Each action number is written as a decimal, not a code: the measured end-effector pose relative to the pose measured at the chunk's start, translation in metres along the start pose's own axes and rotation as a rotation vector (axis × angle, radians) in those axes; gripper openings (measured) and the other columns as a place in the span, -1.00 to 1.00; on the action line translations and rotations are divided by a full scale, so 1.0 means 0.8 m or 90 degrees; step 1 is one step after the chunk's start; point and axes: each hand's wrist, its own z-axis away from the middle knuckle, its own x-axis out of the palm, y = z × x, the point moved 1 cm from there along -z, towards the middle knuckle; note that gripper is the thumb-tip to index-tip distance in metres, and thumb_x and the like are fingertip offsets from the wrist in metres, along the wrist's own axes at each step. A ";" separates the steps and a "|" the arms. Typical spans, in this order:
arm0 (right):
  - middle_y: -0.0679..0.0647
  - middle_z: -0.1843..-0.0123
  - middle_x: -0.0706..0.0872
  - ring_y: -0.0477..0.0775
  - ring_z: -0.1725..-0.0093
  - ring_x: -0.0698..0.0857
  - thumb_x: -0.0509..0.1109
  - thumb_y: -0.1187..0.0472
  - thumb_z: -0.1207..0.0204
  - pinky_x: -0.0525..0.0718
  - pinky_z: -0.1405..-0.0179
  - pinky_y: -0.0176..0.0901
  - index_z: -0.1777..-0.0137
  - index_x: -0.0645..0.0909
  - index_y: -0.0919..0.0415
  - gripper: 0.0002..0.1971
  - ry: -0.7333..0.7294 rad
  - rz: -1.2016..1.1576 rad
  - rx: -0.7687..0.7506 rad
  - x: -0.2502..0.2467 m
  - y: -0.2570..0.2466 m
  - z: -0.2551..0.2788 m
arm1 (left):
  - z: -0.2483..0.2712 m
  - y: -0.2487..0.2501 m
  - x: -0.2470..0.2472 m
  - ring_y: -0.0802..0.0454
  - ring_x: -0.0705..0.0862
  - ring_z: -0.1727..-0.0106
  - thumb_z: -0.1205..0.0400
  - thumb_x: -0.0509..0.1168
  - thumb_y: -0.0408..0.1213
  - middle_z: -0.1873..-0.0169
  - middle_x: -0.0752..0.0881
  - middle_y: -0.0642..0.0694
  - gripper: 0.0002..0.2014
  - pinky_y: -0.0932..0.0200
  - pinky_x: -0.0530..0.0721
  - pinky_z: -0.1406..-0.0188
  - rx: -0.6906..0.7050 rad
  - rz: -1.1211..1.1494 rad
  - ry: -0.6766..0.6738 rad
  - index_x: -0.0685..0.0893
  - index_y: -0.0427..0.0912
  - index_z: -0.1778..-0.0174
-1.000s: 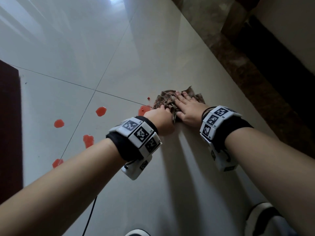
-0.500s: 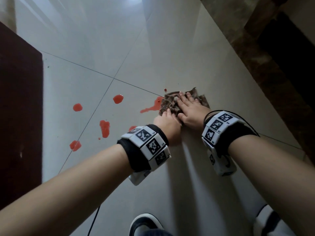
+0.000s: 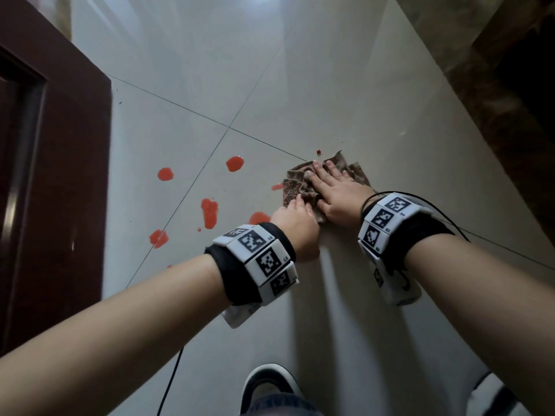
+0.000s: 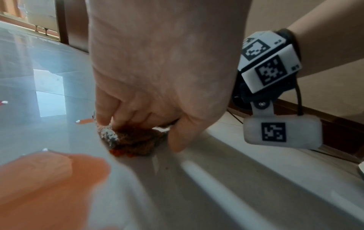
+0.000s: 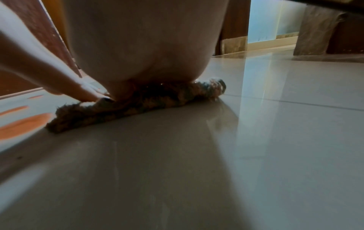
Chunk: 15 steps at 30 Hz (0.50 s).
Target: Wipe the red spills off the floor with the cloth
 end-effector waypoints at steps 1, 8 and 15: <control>0.06 -0.71 -0.30 0.09 -0.69 -0.27 0.01 0.10 -0.71 -0.20 -0.65 0.00 -0.69 -0.22 0.13 -0.36 -0.001 0.006 -0.003 -0.001 -0.002 -0.002 | 0.000 -0.003 -0.001 -0.19 0.01 -0.69 -0.63 0.15 -0.14 -0.64 -0.05 -0.41 -0.20 0.00 0.11 -0.63 -0.003 0.003 0.000 -0.11 -0.45 -0.64; 0.08 -0.71 -0.28 0.11 -0.70 -0.25 0.00 0.08 -0.72 -0.19 -0.66 0.01 -0.69 -0.21 0.14 -0.37 0.008 0.041 -0.040 -0.001 -0.026 -0.020 | 0.008 -0.022 0.002 -0.17 0.01 -0.69 -0.65 0.12 -0.19 -0.65 -0.07 -0.38 -0.25 -0.01 0.14 -0.61 -0.050 0.030 -0.012 -0.12 -0.44 -0.63; 0.06 -0.71 -0.28 0.09 -0.70 -0.23 -0.04 0.04 -0.72 -0.17 -0.66 -0.02 -0.69 -0.22 0.12 -0.38 0.013 0.084 -0.080 -0.005 -0.049 -0.039 | 0.013 -0.041 -0.001 -0.19 -0.03 -0.69 -0.60 0.26 -0.25 -0.65 -0.09 -0.39 -0.15 -0.03 0.12 -0.64 -0.085 0.074 -0.042 -0.14 -0.46 -0.62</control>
